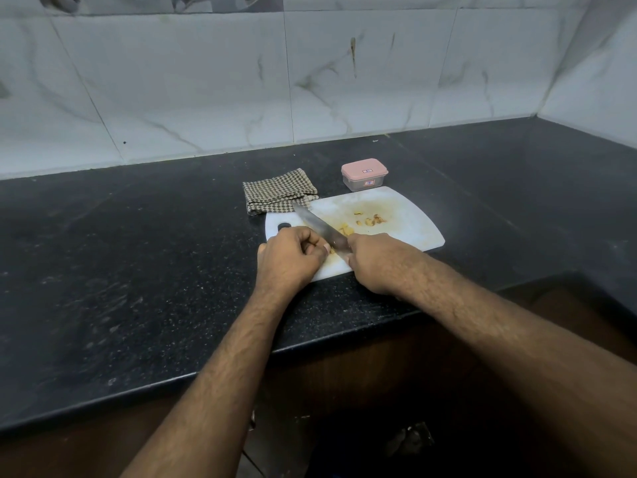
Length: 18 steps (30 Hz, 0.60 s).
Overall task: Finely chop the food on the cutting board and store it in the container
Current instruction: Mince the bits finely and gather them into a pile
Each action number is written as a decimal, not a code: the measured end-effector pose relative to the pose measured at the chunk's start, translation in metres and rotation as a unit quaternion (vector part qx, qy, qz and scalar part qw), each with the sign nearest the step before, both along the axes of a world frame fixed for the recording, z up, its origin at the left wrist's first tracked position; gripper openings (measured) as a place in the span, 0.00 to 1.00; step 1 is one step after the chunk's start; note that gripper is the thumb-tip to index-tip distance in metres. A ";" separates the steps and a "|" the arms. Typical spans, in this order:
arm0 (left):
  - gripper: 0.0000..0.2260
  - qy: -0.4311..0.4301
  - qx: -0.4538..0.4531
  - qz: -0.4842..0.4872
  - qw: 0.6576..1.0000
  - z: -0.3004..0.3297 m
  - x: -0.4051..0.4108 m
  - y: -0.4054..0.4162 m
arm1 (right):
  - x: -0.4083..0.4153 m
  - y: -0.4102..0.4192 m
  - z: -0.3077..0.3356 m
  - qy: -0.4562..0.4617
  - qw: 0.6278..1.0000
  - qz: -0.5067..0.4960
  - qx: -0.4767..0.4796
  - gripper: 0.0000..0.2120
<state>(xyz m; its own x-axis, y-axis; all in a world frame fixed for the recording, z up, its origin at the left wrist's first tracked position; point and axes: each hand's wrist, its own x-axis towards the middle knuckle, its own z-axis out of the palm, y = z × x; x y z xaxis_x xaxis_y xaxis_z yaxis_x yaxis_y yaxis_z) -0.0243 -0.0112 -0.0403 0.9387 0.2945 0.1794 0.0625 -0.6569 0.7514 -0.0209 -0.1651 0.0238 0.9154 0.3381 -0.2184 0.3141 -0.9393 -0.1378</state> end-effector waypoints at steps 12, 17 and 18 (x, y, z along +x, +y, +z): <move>0.06 -0.003 -0.016 0.002 1.000 -0.002 0.000 0.001 | -0.003 -0.005 0.005 0.001 0.999 0.034 -0.010 0.16; 0.05 0.007 -0.018 0.013 1.000 0.000 0.002 0.000 | 0.001 -0.001 0.003 0.005 0.999 0.031 -0.022 0.17; 0.05 0.011 -0.016 0.015 1.000 0.000 0.002 -0.001 | 0.002 0.000 0.002 0.003 0.999 0.029 -0.022 0.17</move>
